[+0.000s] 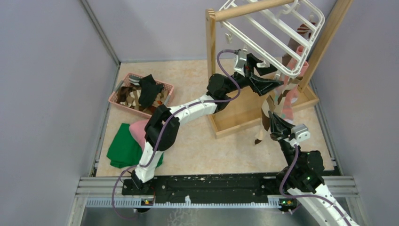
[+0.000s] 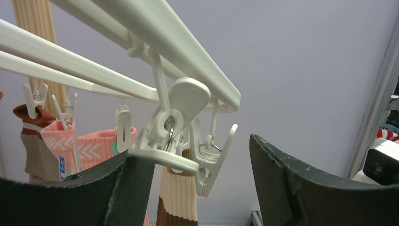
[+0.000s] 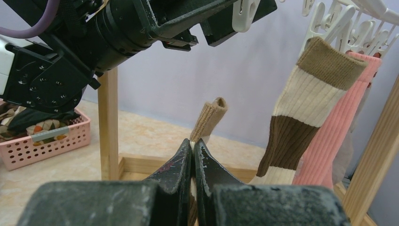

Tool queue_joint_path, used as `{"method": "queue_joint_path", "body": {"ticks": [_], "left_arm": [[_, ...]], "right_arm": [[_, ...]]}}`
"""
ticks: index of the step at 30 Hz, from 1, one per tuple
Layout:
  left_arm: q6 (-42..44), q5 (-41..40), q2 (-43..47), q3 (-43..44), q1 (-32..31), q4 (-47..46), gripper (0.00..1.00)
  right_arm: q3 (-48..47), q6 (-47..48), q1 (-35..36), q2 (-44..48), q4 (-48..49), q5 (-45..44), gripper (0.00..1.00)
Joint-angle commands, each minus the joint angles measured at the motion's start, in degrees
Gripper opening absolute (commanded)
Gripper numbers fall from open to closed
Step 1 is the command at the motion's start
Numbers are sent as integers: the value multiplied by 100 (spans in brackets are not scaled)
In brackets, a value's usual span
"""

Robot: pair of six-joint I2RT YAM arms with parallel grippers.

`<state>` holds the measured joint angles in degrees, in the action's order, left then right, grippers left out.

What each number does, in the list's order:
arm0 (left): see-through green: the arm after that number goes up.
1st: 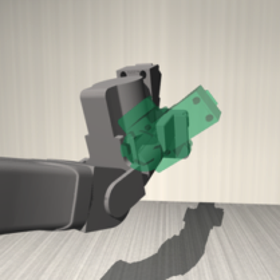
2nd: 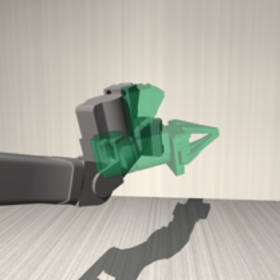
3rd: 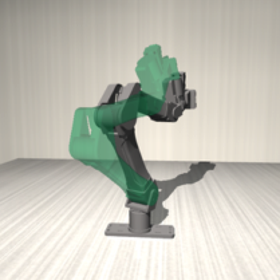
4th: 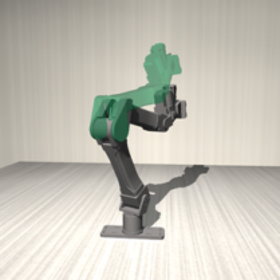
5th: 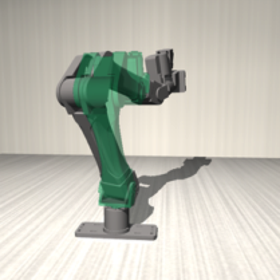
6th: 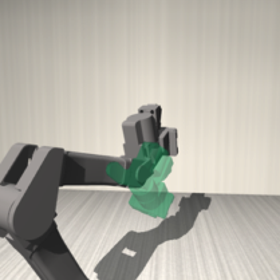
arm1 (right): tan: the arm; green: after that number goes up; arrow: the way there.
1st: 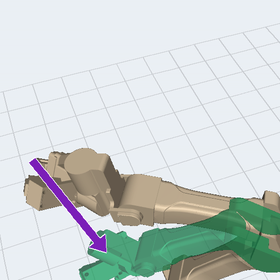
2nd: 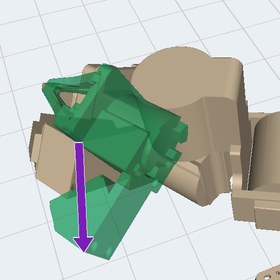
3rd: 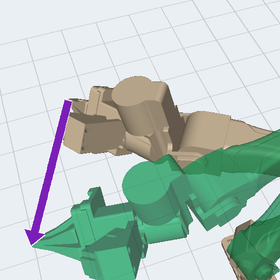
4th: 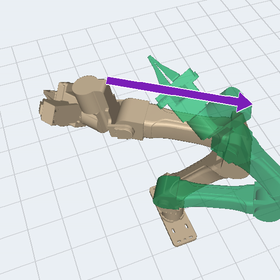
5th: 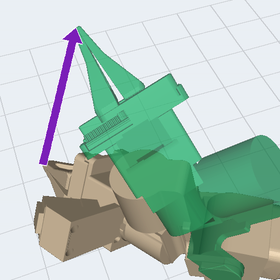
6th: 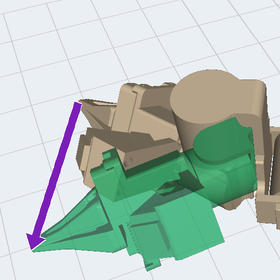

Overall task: Clip the socks to the hanger
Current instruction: Open the clamp at the hanger.

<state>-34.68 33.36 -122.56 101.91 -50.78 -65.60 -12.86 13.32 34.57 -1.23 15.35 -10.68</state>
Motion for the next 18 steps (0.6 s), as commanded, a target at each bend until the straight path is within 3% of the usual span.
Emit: {"method": "queue_joint_path", "body": {"ticks": [1,18], "left_arm": [[-92,20,85,235,-28,-312,77],[-382,0,-12,365,-28,-483,68]], "right_arm": [[-96,56,-38,55,104,-62,0],[-102,52,-38,53,68,-66,0]]}}
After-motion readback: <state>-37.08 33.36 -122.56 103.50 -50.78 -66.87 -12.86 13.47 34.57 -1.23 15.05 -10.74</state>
